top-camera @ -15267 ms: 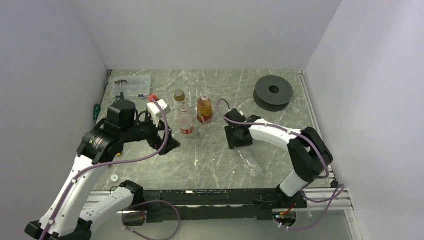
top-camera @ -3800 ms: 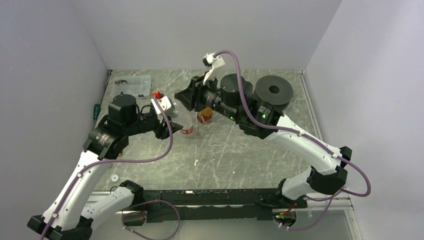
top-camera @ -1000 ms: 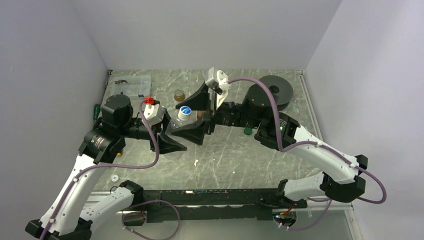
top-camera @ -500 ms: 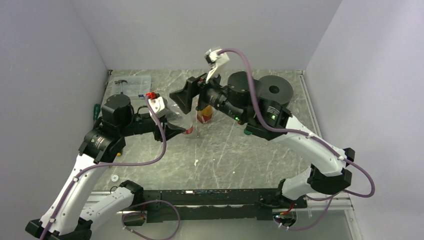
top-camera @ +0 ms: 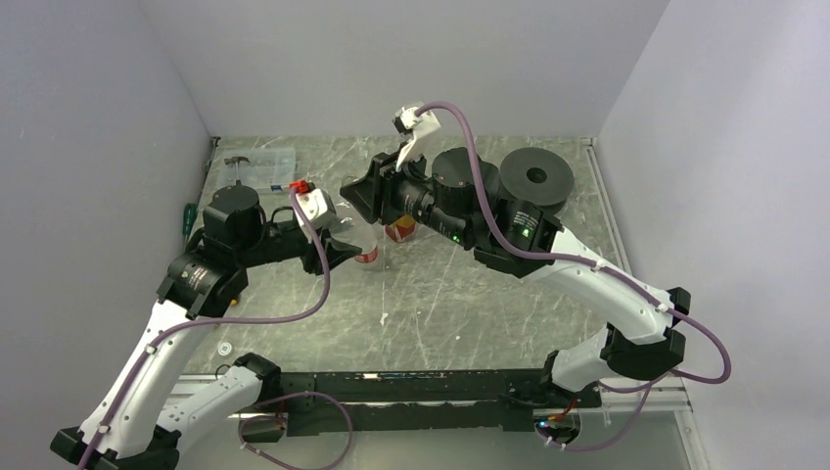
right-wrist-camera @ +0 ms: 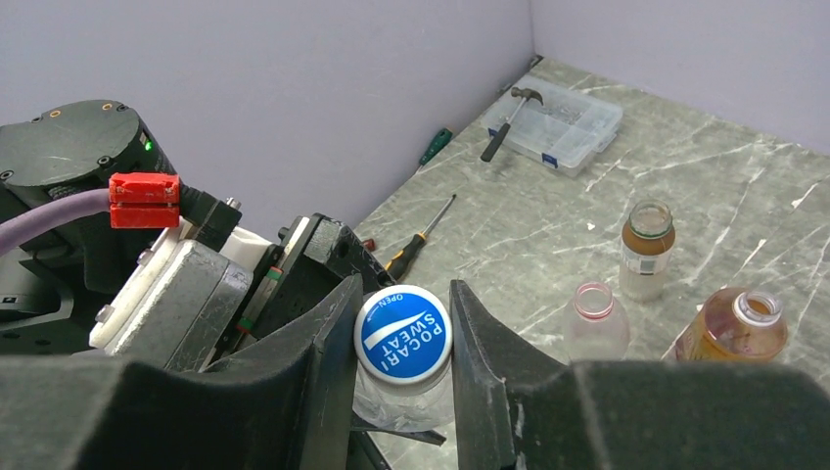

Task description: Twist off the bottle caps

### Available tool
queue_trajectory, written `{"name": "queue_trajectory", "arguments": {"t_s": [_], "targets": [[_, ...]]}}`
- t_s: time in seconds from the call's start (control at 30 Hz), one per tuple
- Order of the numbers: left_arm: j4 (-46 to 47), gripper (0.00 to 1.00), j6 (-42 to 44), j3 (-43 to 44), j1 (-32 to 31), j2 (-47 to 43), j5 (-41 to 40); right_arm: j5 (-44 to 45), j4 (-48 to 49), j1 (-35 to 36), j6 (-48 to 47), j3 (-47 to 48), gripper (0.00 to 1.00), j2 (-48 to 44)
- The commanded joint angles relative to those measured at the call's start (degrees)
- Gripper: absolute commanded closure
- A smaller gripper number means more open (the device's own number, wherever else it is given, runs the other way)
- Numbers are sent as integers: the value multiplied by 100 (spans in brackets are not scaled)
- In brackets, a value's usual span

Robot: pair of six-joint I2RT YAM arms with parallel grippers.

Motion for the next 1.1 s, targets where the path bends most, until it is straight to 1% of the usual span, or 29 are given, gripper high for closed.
{"name": "queue_trajectory", "arguments": {"t_s": [0.0, 0.07, 0.13, 0.23, 0.3, 0.43, 0.5, 0.57, 0.63, 0.73, 0.87, 0.9, 0.93, 0.97, 1.0, 1.03, 1.07], "targets": [[124, 100, 63, 0, 20, -34, 14, 99, 242, -35, -24, -19, 88, -241], [111, 100, 44, 10, 20, -34, 84, 75, 263, -32, -111, -18, 96, -249], [93, 100, 25, 24, 20, -32, 224, -7, 347, -35, -238, -28, 100, -271], [67, 100, -47, 57, 20, -46, 608, -341, 639, -42, -528, -170, 100, -421], [62, 100, -117, 76, 20, -73, 1009, -855, 982, -58, -794, -415, 100, -602], [121, 100, -362, 102, 20, -124, 1997, -2718, 1756, -149, -1149, -989, 100, -1005], [128, 100, -480, 134, 20, -101, 2282, -3628, 1985, -228, -1198, -1138, 100, -1109], [120, 100, -572, 186, 20, -66, 2455, -4238, 2035, -300, -1200, -1170, 100, -1107], [140, 100, -643, 215, 20, -42, 2597, -4724, 2039, -379, -1209, -1185, 100, -1090], [215, 100, -770, 221, 20, -41, 2723, -5181, 2000, -448, -1249, -1236, 100, -1085], [237, 100, -851, 225, 20, -28, 2806, -5165, 1991, -595, -1300, -1406, 97, -1178], [233, 100, -855, 228, 20, -32, 2807, -5077, 1959, -639, -1313, -1445, 95, -1207], [231, 100, -855, 227, 20, -37, 2796, -4968, 1908, -686, -1360, -1477, 89, -1232], [233, 100, -845, 226, 20, -40, 2784, -4790, 1833, -731, -1401, -1504, 74, -1251], [222, 100, -814, 229, 20, -41, 2748, -4420, 1727, -752, -1446, -1516, 51, -1263], [180, 100, -762, 230, 20, -43, 2684, -3932, 1574, -759, -1484, -1495, 36, -1259], [136, 100, -685, 238, 20, -41, 2574, -3453, 1414, -768, -1482, -1433, 25, -1240]]}}
